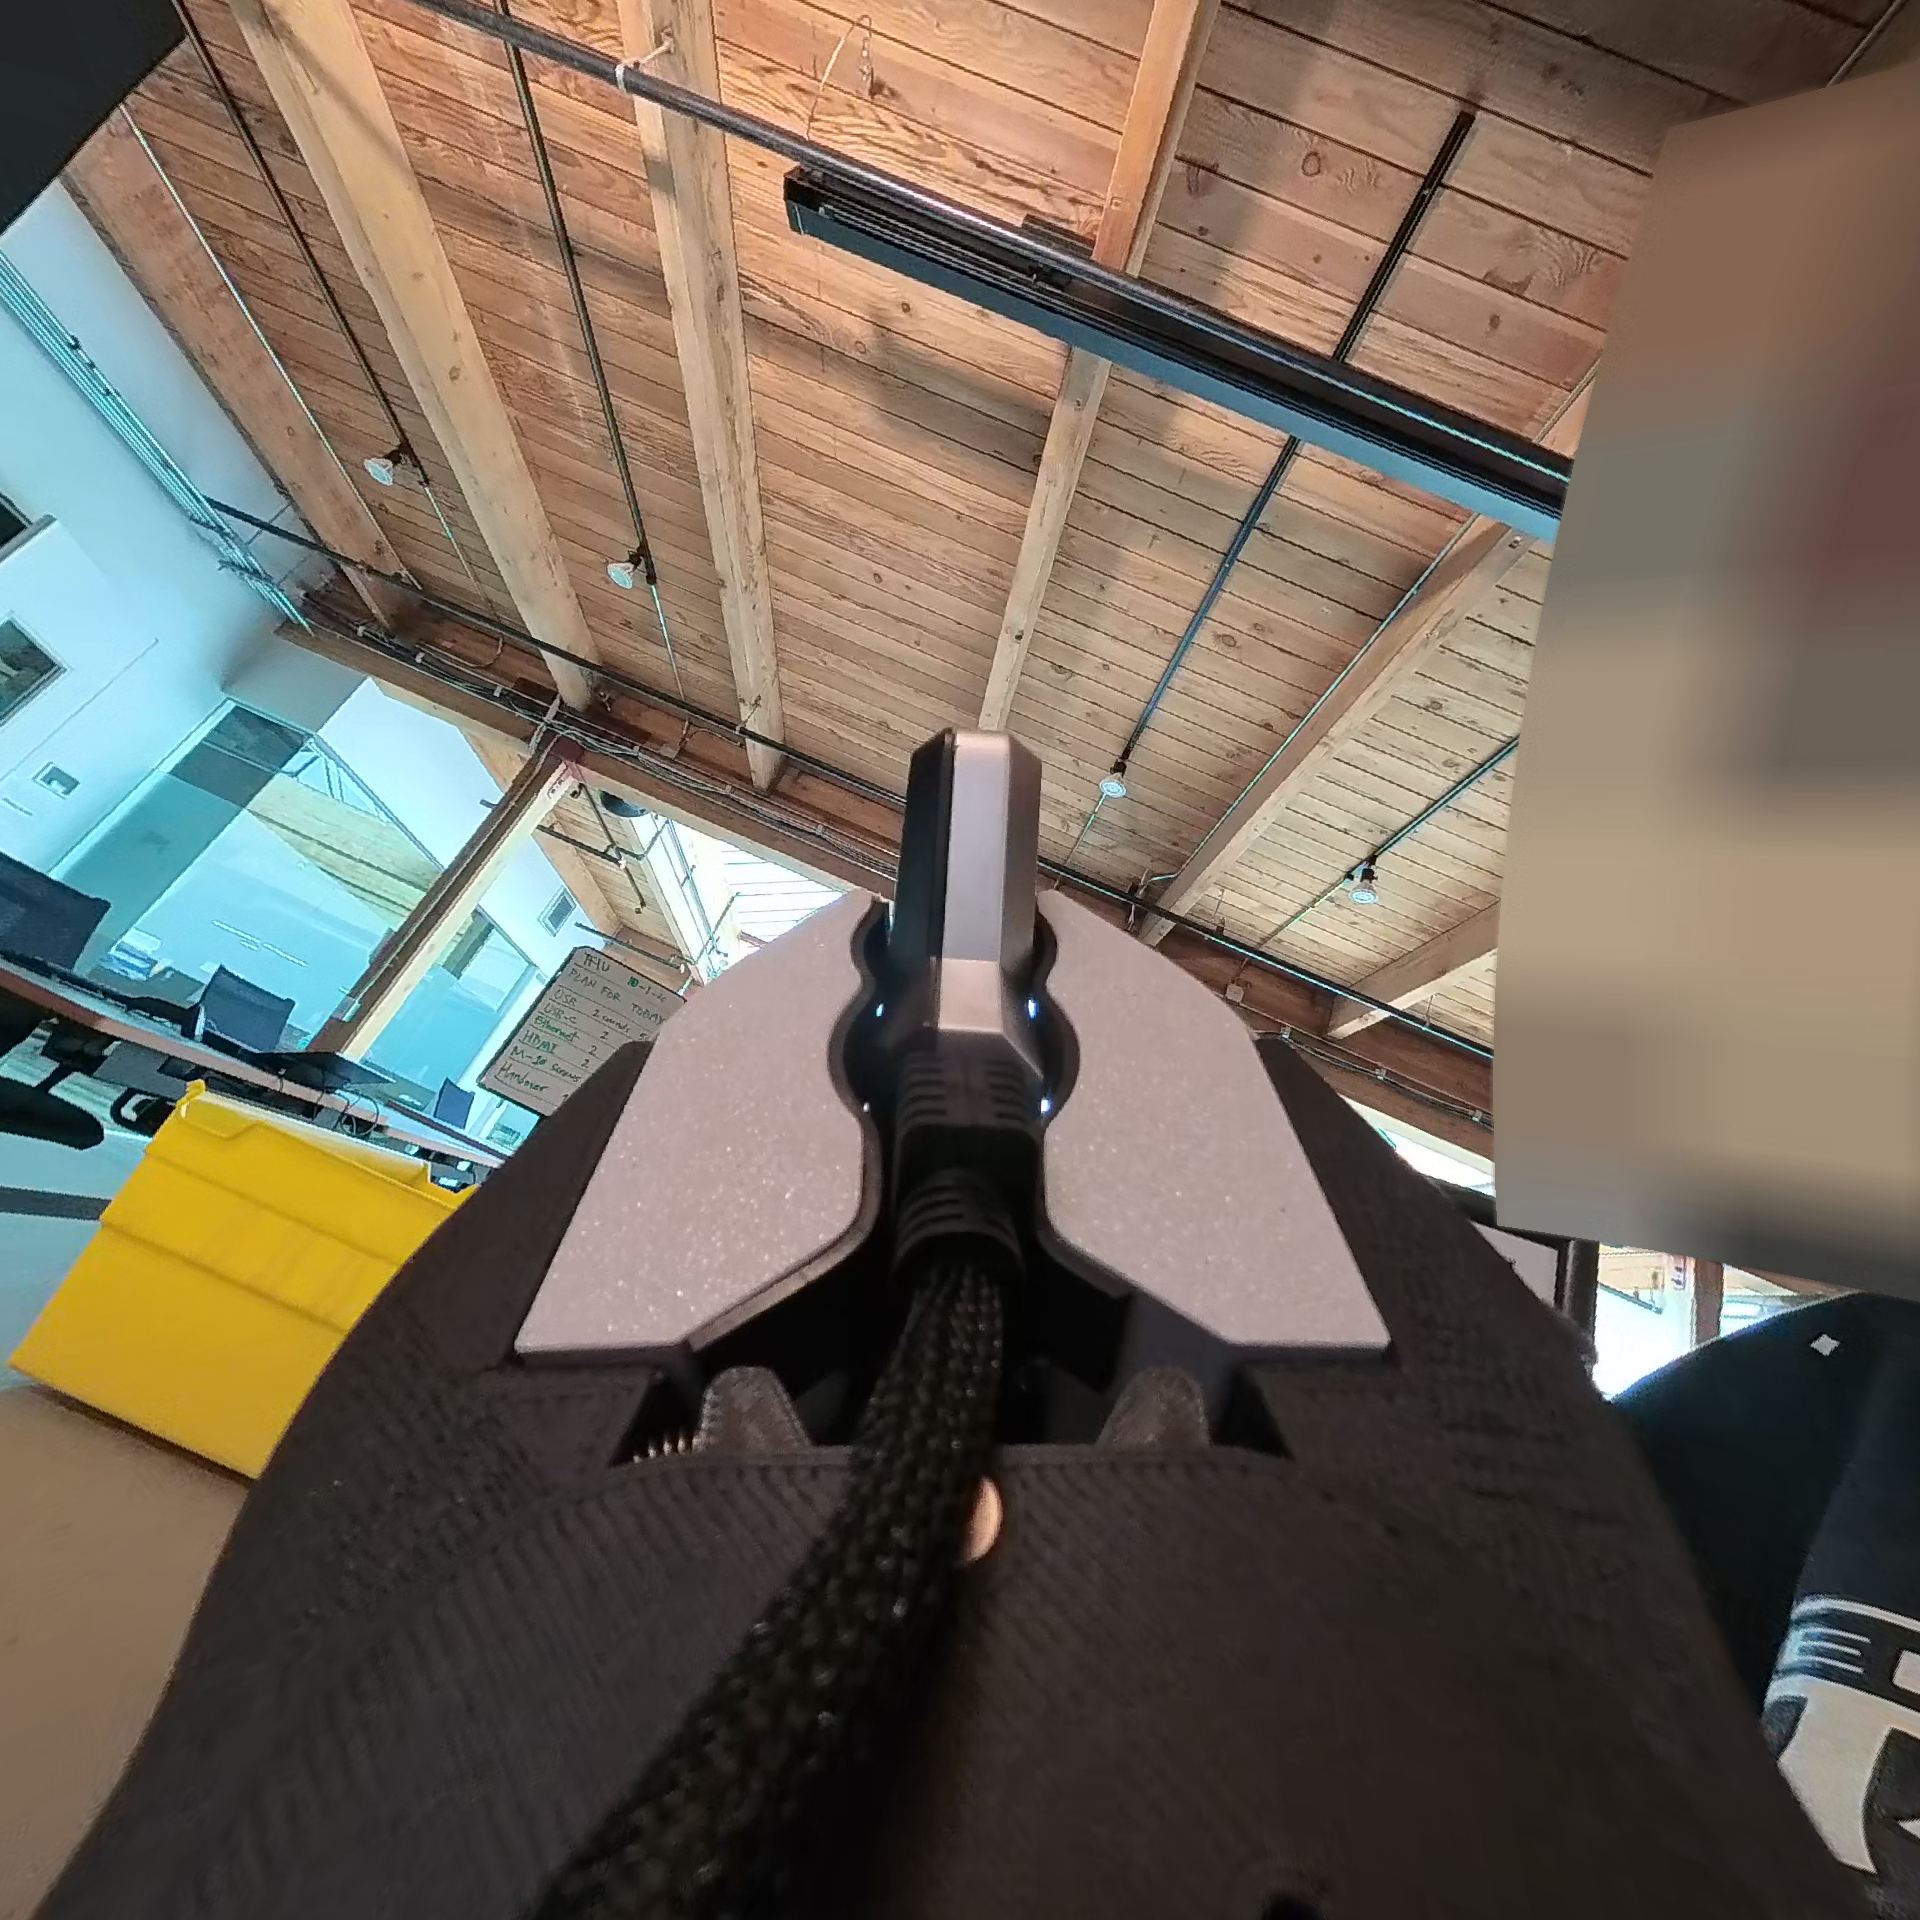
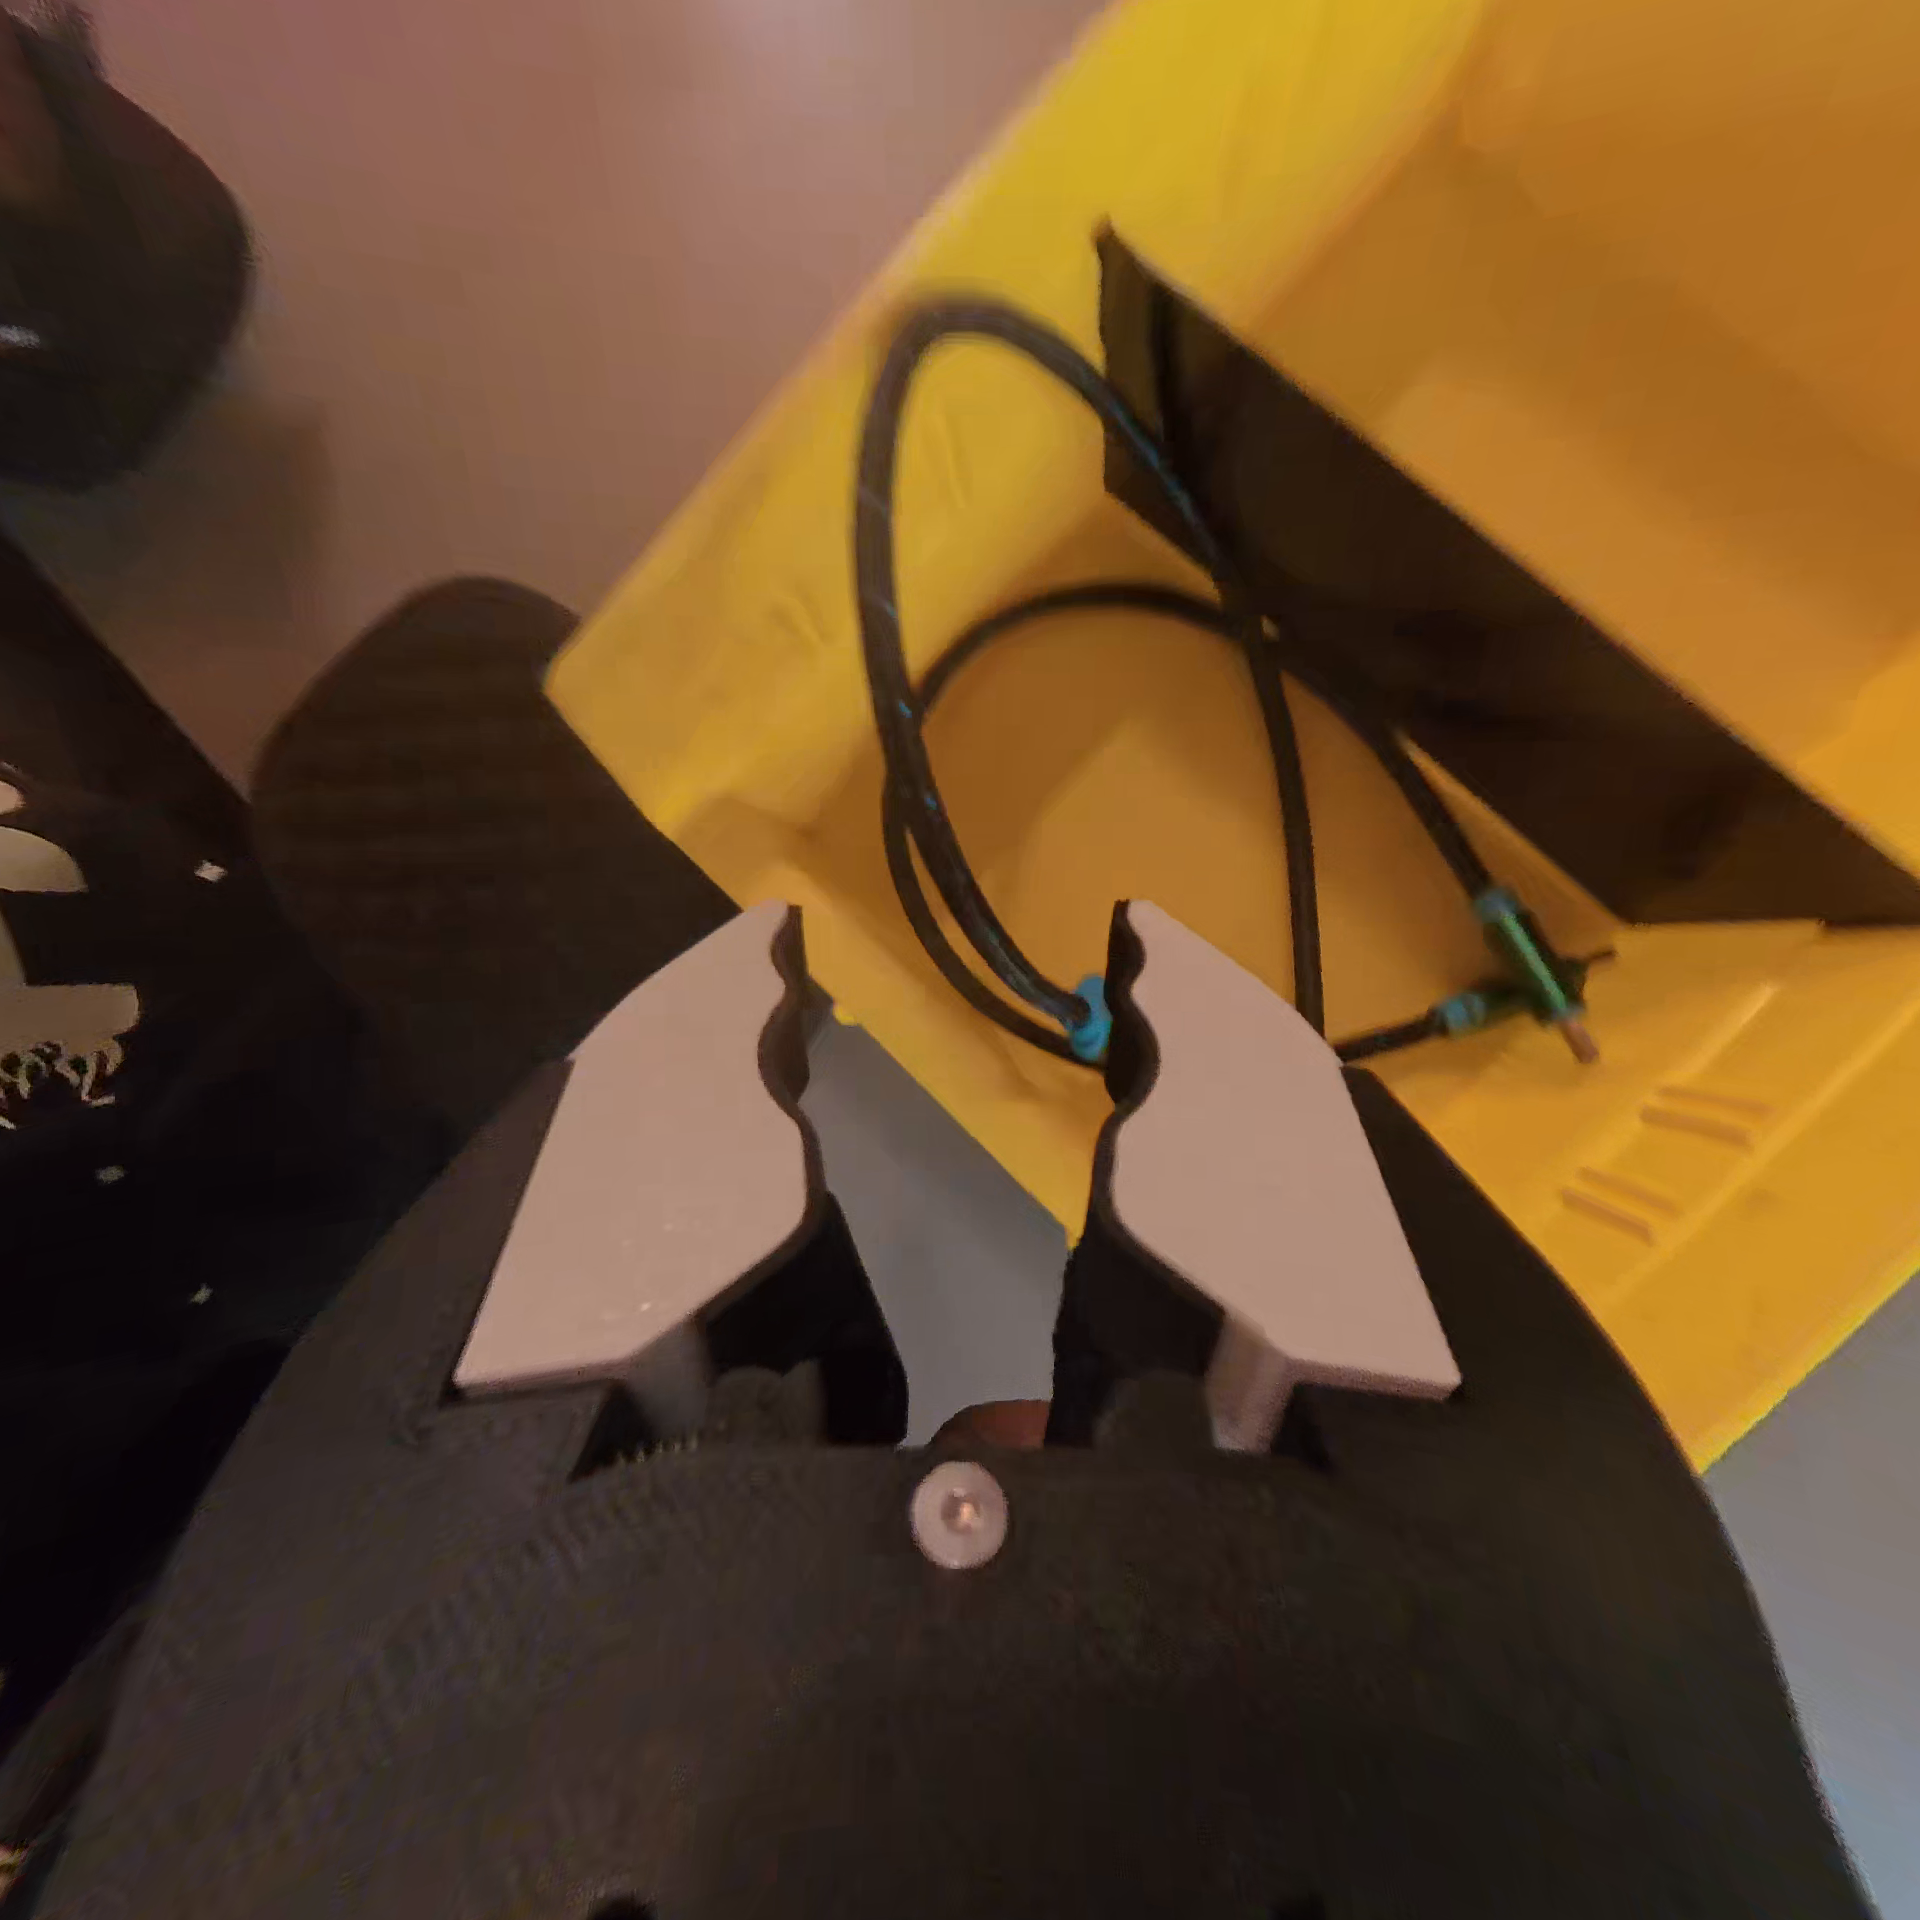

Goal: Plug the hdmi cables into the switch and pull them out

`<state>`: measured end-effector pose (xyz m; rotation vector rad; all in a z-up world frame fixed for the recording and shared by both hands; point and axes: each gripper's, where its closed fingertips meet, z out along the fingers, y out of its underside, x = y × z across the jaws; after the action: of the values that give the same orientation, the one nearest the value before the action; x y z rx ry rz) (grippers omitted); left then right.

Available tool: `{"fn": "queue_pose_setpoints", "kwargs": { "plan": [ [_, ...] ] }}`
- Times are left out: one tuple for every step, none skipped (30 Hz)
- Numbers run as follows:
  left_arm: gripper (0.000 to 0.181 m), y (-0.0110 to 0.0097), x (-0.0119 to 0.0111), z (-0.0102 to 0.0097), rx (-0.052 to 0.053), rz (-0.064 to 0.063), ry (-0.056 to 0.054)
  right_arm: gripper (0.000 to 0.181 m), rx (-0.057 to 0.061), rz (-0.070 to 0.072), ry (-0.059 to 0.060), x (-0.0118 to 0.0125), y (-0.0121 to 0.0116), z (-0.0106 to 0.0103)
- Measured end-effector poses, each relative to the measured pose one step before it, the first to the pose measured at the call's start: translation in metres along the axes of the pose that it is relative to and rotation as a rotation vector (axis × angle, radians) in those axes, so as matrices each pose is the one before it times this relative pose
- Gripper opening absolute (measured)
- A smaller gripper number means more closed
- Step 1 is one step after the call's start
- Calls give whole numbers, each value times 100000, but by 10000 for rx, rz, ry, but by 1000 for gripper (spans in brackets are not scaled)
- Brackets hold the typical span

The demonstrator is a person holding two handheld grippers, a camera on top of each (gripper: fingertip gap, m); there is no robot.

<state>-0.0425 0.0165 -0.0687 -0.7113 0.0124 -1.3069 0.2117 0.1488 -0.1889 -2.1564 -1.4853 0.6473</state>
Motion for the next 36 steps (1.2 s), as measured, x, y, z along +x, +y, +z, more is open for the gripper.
{"fn": "queue_pose_setpoints", "kwargs": {
  "plan": [
    [23,2,-13,4,-1,-6,-6,53,541,-321,-49,-420,-922,-167],
    [23,6,-12,2,1,-15,-1,49,563,-366,-56,-479,-950,-74],
    [23,8,-5,-10,2,-17,-1,43,526,-358,-110,-565,-888,2],
    [23,7,-8,-4,-1,-13,-4,34,460,-300,-111,-526,-767,96],
    [23,9,-3,-10,-3,-10,-4,25,334,-170,30,-235,-557,174],
    [23,14,2,1,-4,-5,-4,16,151,-14,288,266,-271,234],
    [23,14,-2,1,-4,1,-3,7,15,92,340,444,-58,250],
    [23,4,-9,-2,-3,2,-5,5,-63,174,96,177,69,262],
    [23,0,-8,5,-4,0,-9,3,-140,259,-340,-393,232,276],
    [24,12,-25,-6,-5,-4,-12,2,-301,259,-424,-456,489,349],
    [23,14,-12,6,-3,-8,-9,0,-400,226,-263,-188,636,455],
    [23,8,-21,1,-1,-13,-7,0,-274,171,-378,-372,413,530],
    [23,8,-20,1,-1,-16,-8,0,-198,88,-294,-301,248,504],
    [23,1,-26,-4,-3,-14,-9,0,-164,30,-92,-51,195,404],
    [23,11,-16,-6,-4,-9,-8,0,-109,55,-64,-17,90,308],
    [23,14,-7,6,-3,-7,-5,0,-30,75,-64,0,-48,229],
    [23,3,-2,-1,-2,-6,-5,0,-22,57,-53,8,-54,206],
    [23,9,-16,-5,-3,-5,-5,0,-44,59,-47,21,-13,231],
    [23,4,-11,3,-2,-6,-5,0,-130,100,-55,40,120,350],
    [23,5,-8,2,-3,-8,-4,0,-292,166,-48,62,353,525],
    [23,13,-8,3,-9,-12,0,0,-528,139,-18,99,701,724],
    [23,29,-6,13,-18,-15,2,0,-648,27,85,182,865,843],
    [24,40,-5,-3,-23,-14,0,0,-618,20,497,735,792,882],
    [23,29,4,3,-19,-10,-1,0,-215,30,235,431,127,649],
    [24,1,-9,-4,-7,-7,-2,0,136,63,-70,-33,-319,156],
    [23,-1,-10,-8,-2,-11,-2,0,96,-11,-176,-218,-131,-2],
    [23,5,-2,2,-4,-9,1,1,64,-29,-69,-96,-39,-90],
    [23,-5,-2,-11,-3,1,-5,1,44,34,58,15,39,-179],
    [24,-7,-2,-5,-5,9,-4,3,86,-5,122,49,39,-327],
    [24,-12,7,-2,-2,6,1,6,151,-64,92,-48,19,-473],
    [23,1,-4,-1,3,-8,2,10,263,-48,57,-111,-147,-584],
    [23,6,-14,-17,1,-23,2,14,376,-16,126,-36,-348,-716],
    [23,34,-22,-39,-3,-24,2,14,498,-29,203,85,-606,-803],
    [23,14,-35,-55,-8,-15,3,15,592,-75,248,192,-878,-808],
    [23,32,-57,-27,-11,-8,3,17,678,-142,305,332,-1132,-749],
    [23,0,-36,-46,-11,-3,5,21,780,-195,379,532,-1400,-594]
  ]
}}
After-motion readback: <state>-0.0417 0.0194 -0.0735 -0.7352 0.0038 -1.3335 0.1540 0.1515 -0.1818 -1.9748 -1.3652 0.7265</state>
